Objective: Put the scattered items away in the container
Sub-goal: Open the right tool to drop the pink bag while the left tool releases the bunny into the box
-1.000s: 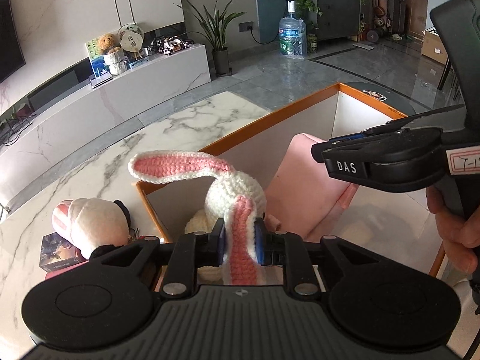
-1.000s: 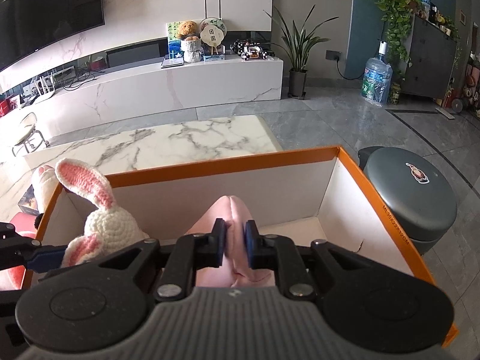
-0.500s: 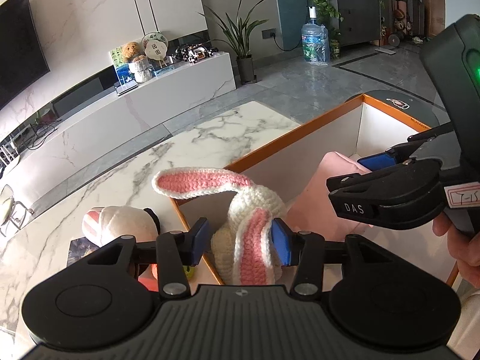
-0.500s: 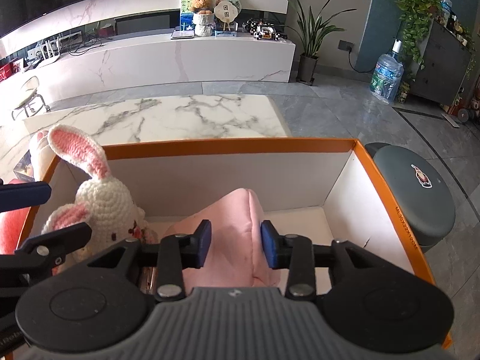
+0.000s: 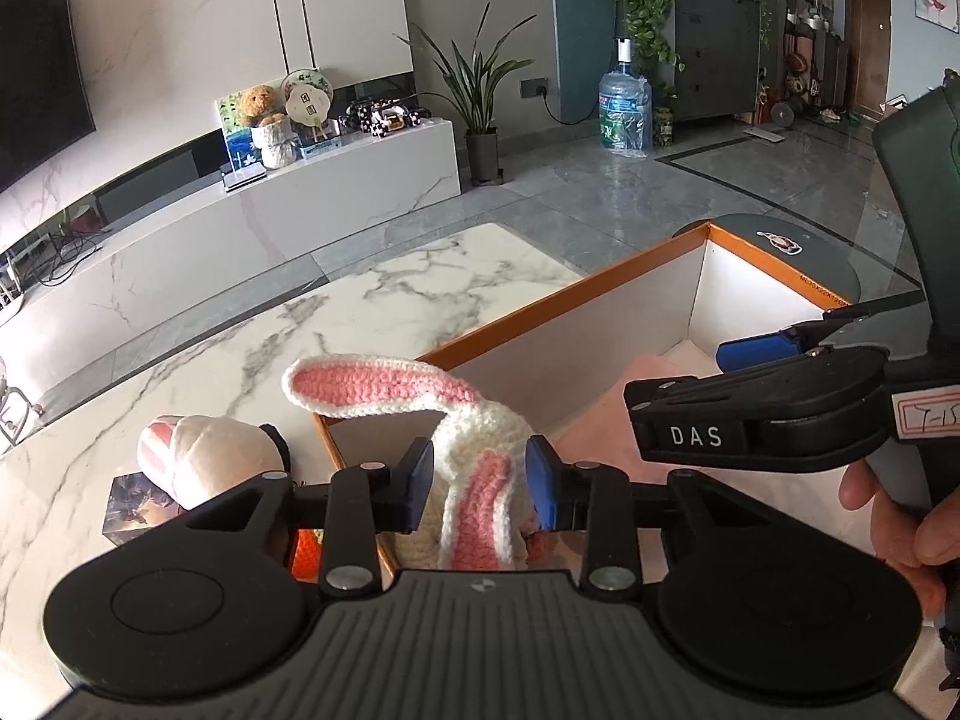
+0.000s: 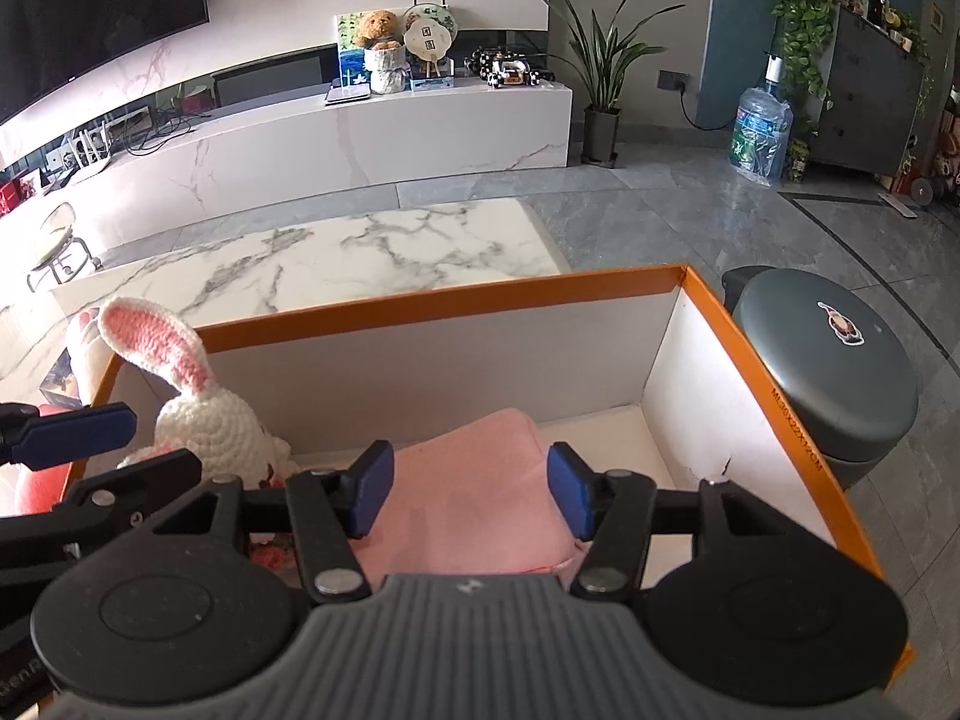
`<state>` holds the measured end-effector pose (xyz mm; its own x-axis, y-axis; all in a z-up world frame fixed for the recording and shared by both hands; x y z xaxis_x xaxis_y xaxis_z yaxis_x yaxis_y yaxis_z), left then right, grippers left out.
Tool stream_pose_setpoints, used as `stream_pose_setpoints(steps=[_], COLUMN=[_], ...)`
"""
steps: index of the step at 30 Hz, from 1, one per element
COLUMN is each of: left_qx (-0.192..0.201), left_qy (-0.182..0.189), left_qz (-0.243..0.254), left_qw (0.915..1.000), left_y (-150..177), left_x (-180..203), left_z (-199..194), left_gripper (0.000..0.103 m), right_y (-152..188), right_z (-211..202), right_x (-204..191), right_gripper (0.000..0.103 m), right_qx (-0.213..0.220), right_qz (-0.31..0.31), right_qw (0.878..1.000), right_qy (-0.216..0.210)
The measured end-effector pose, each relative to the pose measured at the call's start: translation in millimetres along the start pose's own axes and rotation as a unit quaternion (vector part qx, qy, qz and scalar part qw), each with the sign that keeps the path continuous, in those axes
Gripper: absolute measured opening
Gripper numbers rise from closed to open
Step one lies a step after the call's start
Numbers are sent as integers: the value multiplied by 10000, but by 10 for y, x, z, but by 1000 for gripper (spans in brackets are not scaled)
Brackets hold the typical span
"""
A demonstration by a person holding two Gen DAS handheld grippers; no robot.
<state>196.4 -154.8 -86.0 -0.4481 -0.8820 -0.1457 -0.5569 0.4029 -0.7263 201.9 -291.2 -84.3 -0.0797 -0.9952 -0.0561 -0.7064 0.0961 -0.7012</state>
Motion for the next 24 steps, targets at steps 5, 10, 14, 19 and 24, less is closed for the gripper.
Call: stream_pose_setpoints(steps=[5,10,14,19,24], left_qx=[-168,-202,-198,-145,-117], left_qy=[-76,-85,-68,-82,-78], left_qz=[-24,-78,-64,-70,-88], left_qw=[9998,9997,9998,9998,9999], left_y=[14,51,65,70,75], left_x=[31,54,74,86,82], left_z=[17,-10,-36,-82,-128], left_gripper=[40,49,51,54,54], right_y=[36,46,58,66,75], right_z=[19,-33,-71,-109,-172], right_x=[59,74,43,36,22], right_gripper=[62,71,73,74,74], right_qx=[-121,-16,33,91,197], right_qz=[150,183,131,129,136], right_qw=[9998,9998,9999,9999,9997], right_qy=[28,49,2,-14,-9])
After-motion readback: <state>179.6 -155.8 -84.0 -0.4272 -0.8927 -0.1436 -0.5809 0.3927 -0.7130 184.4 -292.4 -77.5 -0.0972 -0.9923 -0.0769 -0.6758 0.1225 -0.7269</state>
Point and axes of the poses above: each gripper's, at about its wrist camera, not at the fingertips, and z roughly the way its jaws point, x to its right, y to its underside, the point moved 3 cm from there along z, roughly the way its jaws point, and after that the axes turned 3 degrees about z, right-handed, at the moved point
